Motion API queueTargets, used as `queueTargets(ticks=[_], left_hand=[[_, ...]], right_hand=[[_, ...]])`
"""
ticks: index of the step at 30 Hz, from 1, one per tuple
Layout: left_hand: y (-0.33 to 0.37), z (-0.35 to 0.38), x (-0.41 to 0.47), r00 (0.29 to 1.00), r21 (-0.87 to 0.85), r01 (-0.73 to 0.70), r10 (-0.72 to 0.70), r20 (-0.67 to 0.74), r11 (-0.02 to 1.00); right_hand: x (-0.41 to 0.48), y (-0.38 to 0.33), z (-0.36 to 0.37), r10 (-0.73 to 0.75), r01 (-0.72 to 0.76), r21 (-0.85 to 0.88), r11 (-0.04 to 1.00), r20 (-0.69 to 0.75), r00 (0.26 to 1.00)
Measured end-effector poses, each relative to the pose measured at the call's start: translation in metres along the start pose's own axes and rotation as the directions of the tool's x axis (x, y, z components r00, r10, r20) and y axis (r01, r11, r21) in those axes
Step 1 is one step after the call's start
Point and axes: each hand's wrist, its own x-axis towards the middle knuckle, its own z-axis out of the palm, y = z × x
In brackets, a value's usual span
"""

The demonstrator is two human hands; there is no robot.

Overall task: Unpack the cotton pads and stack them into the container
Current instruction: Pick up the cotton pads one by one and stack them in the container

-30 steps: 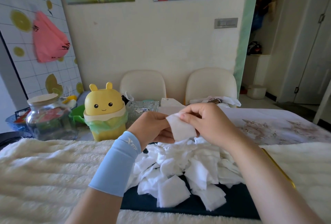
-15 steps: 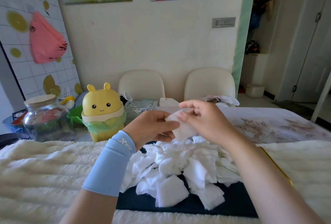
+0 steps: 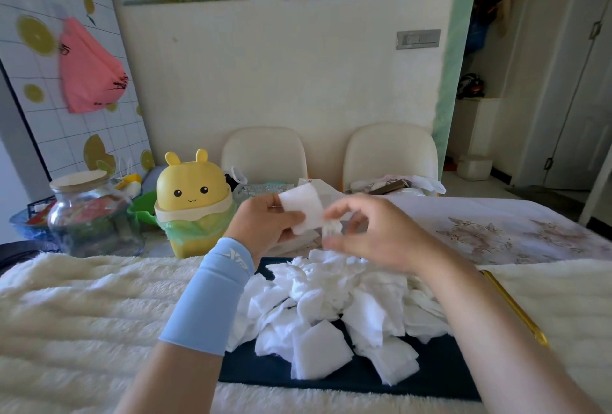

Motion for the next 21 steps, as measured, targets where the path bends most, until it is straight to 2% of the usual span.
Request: queueTargets(ticks=[2, 3, 6, 9, 13, 16, 18, 21], left_hand=[[-0.001, -0.006, 0.004, 0.997, 0.016, -0.023, 0.024, -0.072, 1.000], [-0.001, -0.008, 0.005, 0.996, 0.021, -0.028, 0.030, -0.079, 0.999], [-0.002, -0.007, 0.006, 0.995, 0.110, -0.037, 0.046, -0.084, 0.993], [-0.001, -0.003, 0.006, 0.995, 0.133, -0.031, 0.043, -0.087, 0.991], [-0.003, 0.002, 0.006, 0.996, 0.107, -0.021, 0.031, -0.088, 0.994], [-0.002, 0.008, 0.001, 0.998, 0.081, -0.011, 0.016, -0.054, 0.997], [-0.001, 0.012, -0.004, 1.000, 0.060, 0.008, -0.008, -0.005, 0.998], [0.002, 0.016, -0.011, 0.993, -0.052, 0.062, -0.056, 0.108, 0.997]], right_hand=[[-0.005, -0.004, -0.001, 0.079, -0.024, -0.234, 0.972, 0.229, 0.970], [-0.007, -0.007, 0.002, 0.123, -0.032, -0.311, 0.950, 0.280, 0.952], [-0.005, -0.007, 0.010, 0.110, -0.029, -0.315, 0.949, 0.241, 0.964], [-0.001, -0.001, 0.007, 0.045, -0.023, -0.190, 0.982, 0.115, 0.992], [0.005, 0.004, -0.002, 0.008, 0.020, 0.158, 0.987, -0.175, 0.985], [0.006, 0.003, -0.005, 0.054, 0.025, 0.420, 0.907, -0.176, 0.983], [0.006, 0.005, -0.004, 0.055, 0.022, 0.441, 0.897, -0.161, 0.986], [0.009, 0.011, 0.000, 0.107, 0.003, 0.447, 0.895, -0.222, 0.969]])
